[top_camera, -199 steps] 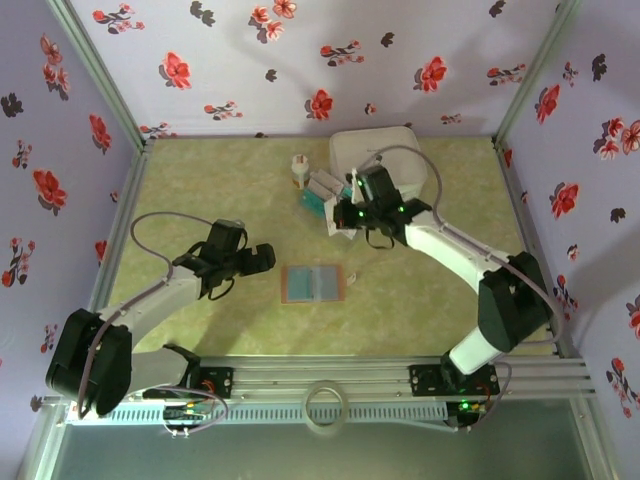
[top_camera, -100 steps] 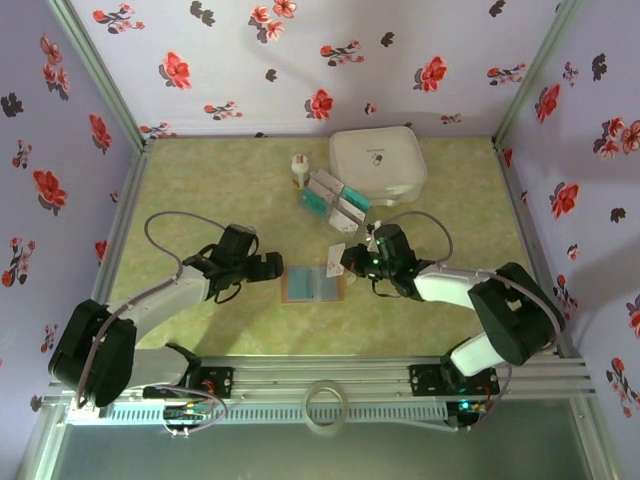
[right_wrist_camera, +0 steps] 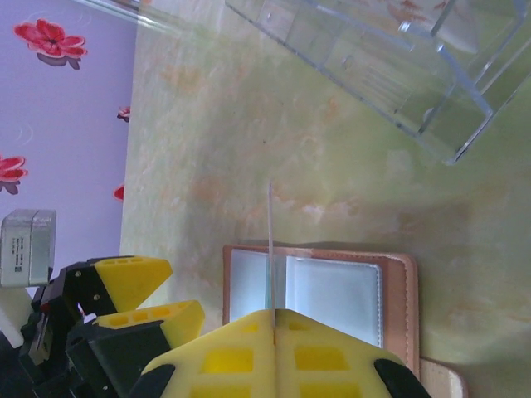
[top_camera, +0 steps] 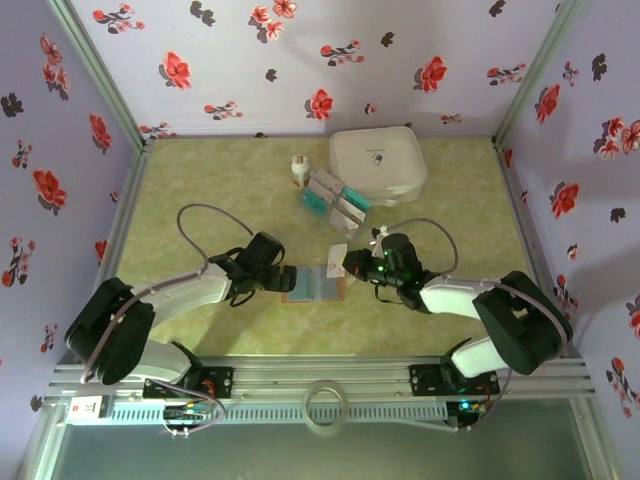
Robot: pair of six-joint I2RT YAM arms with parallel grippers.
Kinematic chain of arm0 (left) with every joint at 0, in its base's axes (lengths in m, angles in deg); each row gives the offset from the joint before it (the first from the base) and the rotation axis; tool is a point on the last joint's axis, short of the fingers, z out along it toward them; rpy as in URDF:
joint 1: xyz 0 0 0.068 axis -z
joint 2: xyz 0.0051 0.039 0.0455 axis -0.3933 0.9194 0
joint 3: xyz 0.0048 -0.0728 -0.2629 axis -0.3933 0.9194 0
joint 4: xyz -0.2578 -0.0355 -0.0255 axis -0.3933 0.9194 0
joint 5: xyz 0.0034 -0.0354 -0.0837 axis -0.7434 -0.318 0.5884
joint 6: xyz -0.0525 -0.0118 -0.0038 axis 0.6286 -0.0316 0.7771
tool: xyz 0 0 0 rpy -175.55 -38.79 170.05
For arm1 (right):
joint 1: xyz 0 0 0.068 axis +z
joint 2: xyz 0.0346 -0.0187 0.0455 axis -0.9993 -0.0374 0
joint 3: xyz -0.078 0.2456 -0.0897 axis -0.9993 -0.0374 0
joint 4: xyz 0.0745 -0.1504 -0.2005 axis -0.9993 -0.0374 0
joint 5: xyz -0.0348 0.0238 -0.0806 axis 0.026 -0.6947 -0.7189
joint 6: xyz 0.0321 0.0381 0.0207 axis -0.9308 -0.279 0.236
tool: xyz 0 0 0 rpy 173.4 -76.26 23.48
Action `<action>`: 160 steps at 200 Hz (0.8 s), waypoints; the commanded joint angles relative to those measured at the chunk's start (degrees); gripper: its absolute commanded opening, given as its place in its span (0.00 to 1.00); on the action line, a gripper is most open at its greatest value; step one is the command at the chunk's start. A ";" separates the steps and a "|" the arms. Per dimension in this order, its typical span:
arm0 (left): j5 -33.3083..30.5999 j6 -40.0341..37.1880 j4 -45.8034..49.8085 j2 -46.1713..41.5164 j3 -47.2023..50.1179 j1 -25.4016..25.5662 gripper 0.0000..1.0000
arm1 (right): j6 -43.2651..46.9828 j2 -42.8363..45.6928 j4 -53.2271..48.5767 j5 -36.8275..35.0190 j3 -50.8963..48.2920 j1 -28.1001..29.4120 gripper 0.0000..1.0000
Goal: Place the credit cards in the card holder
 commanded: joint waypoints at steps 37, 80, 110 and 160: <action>-4.54 -2.27 0.98 3.16 -2.17 2.65 1.00 | -2.47 -7.13 11.50 -0.80 -0.68 4.39 0.00; -5.47 -2.25 1.01 3.45 -1.17 3.45 1.00 | -4.95 -13.53 20.34 0.18 -0.49 5.92 0.00; -5.78 -2.09 0.99 3.44 -0.28 3.62 1.00 | -5.75 -15.71 22.82 0.25 -0.58 6.31 0.00; -6.18 -1.88 0.47 3.53 1.00 3.73 1.00 | -5.57 -15.96 22.79 -0.42 -1.28 6.64 0.00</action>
